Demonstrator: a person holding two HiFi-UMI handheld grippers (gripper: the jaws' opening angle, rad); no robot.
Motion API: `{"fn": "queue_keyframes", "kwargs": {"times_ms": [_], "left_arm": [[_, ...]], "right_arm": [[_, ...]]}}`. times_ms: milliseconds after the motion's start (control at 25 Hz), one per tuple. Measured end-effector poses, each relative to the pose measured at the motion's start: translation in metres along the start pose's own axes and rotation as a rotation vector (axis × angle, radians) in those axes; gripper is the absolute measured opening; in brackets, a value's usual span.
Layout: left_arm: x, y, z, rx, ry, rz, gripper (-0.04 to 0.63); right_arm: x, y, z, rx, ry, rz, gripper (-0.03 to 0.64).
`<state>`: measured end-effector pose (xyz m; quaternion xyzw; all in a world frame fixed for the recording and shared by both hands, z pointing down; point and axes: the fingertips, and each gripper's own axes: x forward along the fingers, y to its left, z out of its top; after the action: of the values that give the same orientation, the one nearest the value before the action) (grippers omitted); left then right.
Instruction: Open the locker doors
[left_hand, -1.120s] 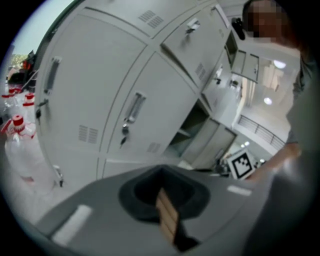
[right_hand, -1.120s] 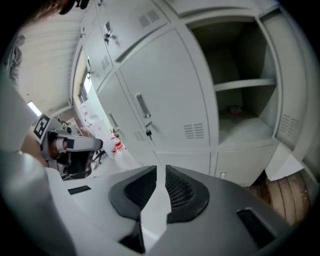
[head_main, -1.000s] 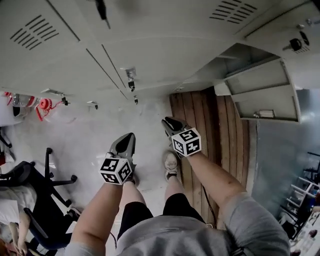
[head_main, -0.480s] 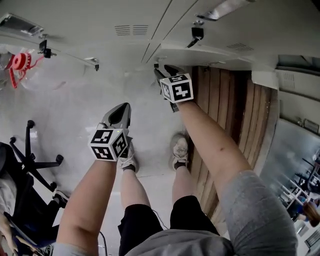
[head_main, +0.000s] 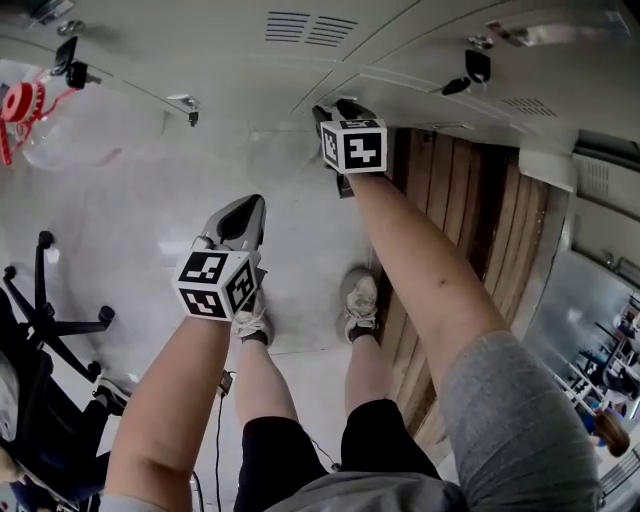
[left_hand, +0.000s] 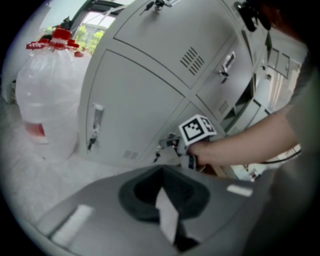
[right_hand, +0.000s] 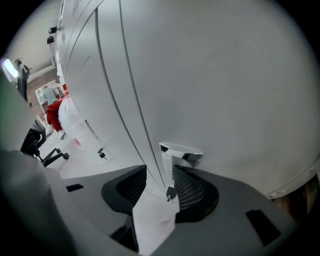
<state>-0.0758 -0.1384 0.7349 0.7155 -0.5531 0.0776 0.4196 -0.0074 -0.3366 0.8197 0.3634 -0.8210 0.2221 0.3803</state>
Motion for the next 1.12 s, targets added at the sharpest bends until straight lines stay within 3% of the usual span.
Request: {"fn": "queue_keyframes", "kwargs": {"times_ms": [240, 400, 680, 1000, 1120], "left_arm": [[0.002, 0.003, -0.001, 0.004, 0.005, -0.004, 0.005], [0.003, -0.002, -0.004, -0.003, 0.004, -0.006, 0.005], [0.000, -0.021, -0.013, -0.022, 0.018, -0.021, 0.005], [-0.012, -0.026, -0.025, -0.019, 0.050, 0.004, 0.005], [-0.016, -0.029, -0.027, -0.009, 0.064, 0.008, 0.005]], "right_arm": [[0.002, 0.005, -0.001, -0.034, -0.014, -0.005, 0.164], [-0.020, 0.018, -0.030, -0.008, 0.002, 0.016, 0.164], [-0.092, 0.005, -0.119, 0.270, 0.012, -0.029, 0.175], [-0.115, -0.007, -0.143, 0.666, 0.004, -0.033, 0.163], [-0.130, -0.017, -0.163, 0.751, 0.020, -0.062, 0.158]]}}
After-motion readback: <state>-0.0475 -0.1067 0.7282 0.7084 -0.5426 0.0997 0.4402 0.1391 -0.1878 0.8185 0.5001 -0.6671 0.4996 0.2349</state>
